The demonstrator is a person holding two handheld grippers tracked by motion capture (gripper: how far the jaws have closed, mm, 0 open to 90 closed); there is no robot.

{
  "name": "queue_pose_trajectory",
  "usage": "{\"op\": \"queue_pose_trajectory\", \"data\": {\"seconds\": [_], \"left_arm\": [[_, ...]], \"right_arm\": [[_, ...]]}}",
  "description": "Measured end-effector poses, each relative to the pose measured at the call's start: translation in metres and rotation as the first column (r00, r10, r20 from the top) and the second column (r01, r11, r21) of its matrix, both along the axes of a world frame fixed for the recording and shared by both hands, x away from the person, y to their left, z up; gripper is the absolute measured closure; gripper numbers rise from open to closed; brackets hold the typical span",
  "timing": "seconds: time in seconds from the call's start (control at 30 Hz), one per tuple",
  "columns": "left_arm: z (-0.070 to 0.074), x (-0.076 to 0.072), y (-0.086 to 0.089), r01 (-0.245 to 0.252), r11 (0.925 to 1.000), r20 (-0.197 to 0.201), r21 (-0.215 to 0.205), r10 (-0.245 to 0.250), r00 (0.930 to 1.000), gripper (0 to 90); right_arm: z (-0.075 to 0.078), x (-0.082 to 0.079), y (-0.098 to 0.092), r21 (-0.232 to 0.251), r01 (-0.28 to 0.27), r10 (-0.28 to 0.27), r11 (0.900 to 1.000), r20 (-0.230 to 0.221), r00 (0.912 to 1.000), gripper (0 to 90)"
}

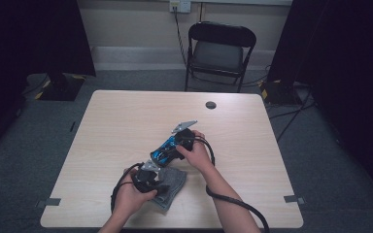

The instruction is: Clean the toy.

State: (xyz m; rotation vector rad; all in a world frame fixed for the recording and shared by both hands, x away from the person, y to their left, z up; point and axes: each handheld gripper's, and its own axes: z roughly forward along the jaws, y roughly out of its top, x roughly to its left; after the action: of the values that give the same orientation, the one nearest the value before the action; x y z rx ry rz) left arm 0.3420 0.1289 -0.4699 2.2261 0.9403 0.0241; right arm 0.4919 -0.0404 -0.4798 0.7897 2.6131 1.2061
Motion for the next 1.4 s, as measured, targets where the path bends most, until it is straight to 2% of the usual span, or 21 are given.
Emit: {"op": "queue_pose_trajectory", "data": {"seconds": [0.13, 0.43, 0.73, 0.87, 0.97, 1.07, 1.13, 1.2, 1.4], "left_arm": [[0.002, 0.000, -0.002, 0.023, 0.9996, 0.017, -0.016, -0.023, 0.9996, 73.9], [0.011, 0.001, 0.012, -0.003, 0.9995, 0.033, -0.032, 0.004, 0.9994, 73.8], [0.024, 0.004, 0.034, -0.048, 0.9968, 0.053, -0.064, 0.051, 0.9973, 73.7], [0.031, 0.005, 0.046, -0.083, 0.9922, 0.079, -0.093, 0.091, 0.9927, 73.6], [0.036, 0.006, 0.055, -0.107, 0.9880, 0.083, -0.111, 0.117, 0.9897, 73.5], [0.040, 0.007, 0.065, -0.138, 0.9832, 0.104, -0.120, 0.150, 0.9832, 73.4], [0.044, 0.008, 0.073, -0.167, 0.9790, 0.126, -0.118, 0.181, 0.9753, 73.4], [0.046, 0.009, 0.082, -0.189, 0.9722, 0.135, -0.138, 0.208, 0.9687, 73.3], [0.037, 0.015, 0.101, -0.264, 0.9520, 0.120, -0.154, 0.284, 0.9514, 73.2]], "right_arm": [[0.000, 0.000, 0.000, 0.003, 0.003, -0.003, 1.000, 0.001, 1.0000, 13.9], [0.000, 0.000, 0.000, -0.001, 0.003, -0.003, 1.000, 0.000, 1.0000, 13.9], [0.000, 0.000, 0.000, 0.004, 0.004, -0.004, 1.000, 0.001, 1.0000, 14.0], [0.000, 0.000, 0.000, 0.004, 0.003, -0.003, 1.000, 0.002, 1.0000, 14.0], [-0.001, 0.000, 0.000, 0.005, 0.003, -0.003, 1.000, 0.003, 1.0000, 14.0], [-0.001, 0.000, 0.000, 0.005, 0.003, -0.003, 1.000, 0.003, 1.0000, 14.0], [-0.001, 0.000, 0.000, 0.007, 0.004, -0.004, 1.000, 0.002, 1.0000, 14.0], [-0.001, -0.001, -0.001, 0.008, 0.005, -0.005, 1.000, 0.002, 1.0000, 14.0], [-0.001, 0.000, 0.000, 0.006, 0.004, -0.004, 1.000, 0.002, 1.0000, 14.0]]}}
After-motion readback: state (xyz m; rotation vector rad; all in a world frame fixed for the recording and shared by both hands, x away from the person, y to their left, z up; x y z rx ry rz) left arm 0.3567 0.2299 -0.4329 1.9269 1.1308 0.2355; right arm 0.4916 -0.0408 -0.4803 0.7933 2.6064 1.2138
